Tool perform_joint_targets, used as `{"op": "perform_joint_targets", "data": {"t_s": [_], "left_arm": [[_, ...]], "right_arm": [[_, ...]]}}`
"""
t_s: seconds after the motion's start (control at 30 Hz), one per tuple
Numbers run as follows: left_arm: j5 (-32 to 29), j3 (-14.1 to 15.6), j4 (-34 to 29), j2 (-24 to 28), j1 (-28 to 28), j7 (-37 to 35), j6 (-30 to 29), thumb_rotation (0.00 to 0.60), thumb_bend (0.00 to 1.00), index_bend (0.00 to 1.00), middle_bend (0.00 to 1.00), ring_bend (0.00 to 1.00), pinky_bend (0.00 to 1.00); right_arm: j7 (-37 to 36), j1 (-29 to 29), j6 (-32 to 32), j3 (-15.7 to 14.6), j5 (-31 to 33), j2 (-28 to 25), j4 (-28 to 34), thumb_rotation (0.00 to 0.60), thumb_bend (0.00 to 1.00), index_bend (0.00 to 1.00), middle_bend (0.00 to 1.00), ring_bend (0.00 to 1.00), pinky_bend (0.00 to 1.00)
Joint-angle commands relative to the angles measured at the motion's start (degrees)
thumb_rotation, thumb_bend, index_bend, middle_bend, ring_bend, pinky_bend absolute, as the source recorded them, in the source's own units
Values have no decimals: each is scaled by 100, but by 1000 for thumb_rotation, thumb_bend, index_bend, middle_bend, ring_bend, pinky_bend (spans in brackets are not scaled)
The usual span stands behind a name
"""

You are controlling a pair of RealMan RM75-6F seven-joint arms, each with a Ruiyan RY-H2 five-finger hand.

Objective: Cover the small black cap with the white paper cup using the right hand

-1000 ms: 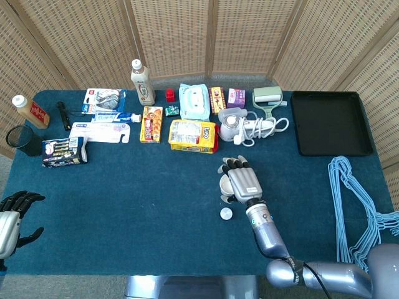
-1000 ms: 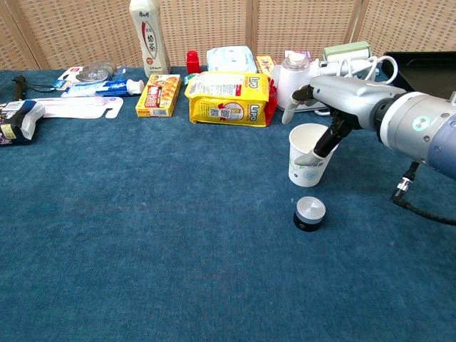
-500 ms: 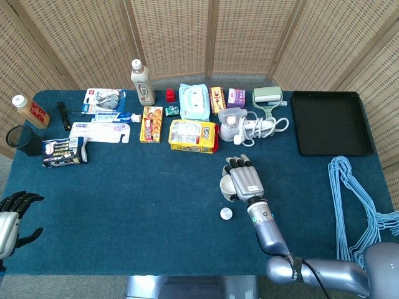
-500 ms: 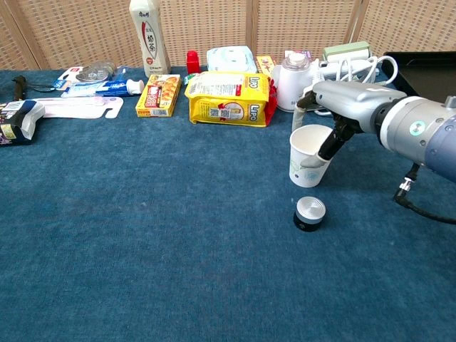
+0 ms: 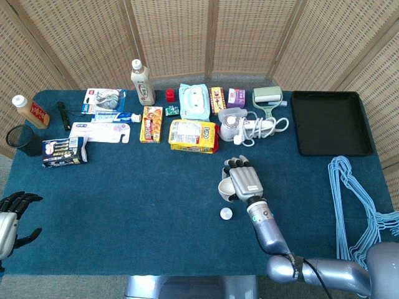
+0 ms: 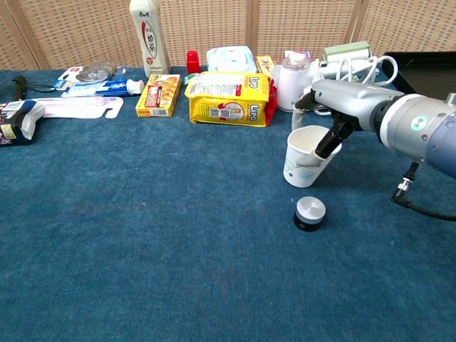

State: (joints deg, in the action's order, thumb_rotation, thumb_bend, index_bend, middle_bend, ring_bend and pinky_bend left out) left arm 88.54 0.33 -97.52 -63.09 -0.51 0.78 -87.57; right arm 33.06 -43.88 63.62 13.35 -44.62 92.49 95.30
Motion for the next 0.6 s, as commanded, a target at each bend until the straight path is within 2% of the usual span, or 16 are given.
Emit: {"op": "perform_joint_targets", "data": {"t_s": [0.03,0.23,0.4,0.6], "left_arm": [[7,1,1,5,2,-3,-8,600,179,281,280,174,183],[28,10,-10,37,32,-23,-68,600,179,282,280,174,183],[66,26,-44,65,59,-26,-121,600,179,281,280,175,183],[111,35,-88,83,76,-16,-168,600,179,281,280,174,182]], "right_arm": [[-339,69,-125,133,65,-87,135,558,251,457,216,146,46],[-1392,249,-567,492,433,-250,427,558,251,457,222,146,46],[-2298,420,-1020,671,705,-297,485,557,251,455,224,145,56],[-2959,567,-1307,658,540,-218,239,557,249,443,224,145,55]]}}
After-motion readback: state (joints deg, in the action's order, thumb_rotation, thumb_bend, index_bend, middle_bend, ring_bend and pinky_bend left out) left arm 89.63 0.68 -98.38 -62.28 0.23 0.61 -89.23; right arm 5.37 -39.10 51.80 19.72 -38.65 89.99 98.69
